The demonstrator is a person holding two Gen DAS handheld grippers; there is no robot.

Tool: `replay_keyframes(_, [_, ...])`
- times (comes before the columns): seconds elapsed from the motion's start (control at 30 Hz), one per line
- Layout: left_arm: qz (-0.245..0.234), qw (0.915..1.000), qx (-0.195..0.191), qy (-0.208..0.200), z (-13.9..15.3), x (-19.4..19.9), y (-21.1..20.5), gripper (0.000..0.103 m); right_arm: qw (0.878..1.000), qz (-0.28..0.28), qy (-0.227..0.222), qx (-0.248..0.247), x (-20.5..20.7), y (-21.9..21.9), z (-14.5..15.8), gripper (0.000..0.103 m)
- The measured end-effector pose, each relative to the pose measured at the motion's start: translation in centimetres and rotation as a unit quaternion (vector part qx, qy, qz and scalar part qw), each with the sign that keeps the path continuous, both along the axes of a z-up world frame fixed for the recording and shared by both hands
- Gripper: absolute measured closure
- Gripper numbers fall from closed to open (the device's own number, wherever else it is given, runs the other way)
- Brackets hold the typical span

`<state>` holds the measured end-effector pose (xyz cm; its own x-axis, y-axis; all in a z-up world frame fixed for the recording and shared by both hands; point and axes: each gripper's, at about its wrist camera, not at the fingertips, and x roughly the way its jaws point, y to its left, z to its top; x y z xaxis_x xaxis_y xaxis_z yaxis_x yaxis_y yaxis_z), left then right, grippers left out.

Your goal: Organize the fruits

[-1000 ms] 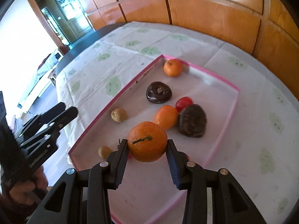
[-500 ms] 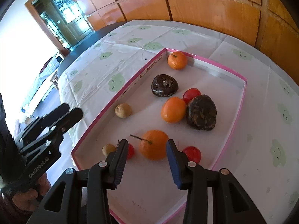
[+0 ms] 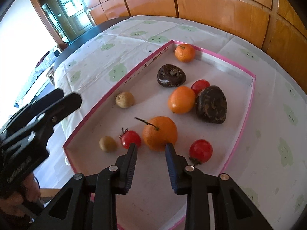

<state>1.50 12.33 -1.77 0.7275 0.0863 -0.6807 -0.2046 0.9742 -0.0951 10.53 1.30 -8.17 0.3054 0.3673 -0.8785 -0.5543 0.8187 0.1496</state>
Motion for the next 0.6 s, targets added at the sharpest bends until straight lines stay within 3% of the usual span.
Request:
replay_keyframes(0.4, [-0.005, 0.9999, 0.004, 0.008, -0.4, 0.1, -0.5, 0.047, 1.000, -0.013, 0.003, 0.013, 1.1, 0.1, -0.5, 0.074])
replay_keyframes(0.6, [-0.010, 0.9999, 0.007, 0.006, -0.2, -0.2, -1.1, 0.043, 0.998, -0.039, -0.014, 0.044, -0.6, -1.5, 1.2, 0.073])
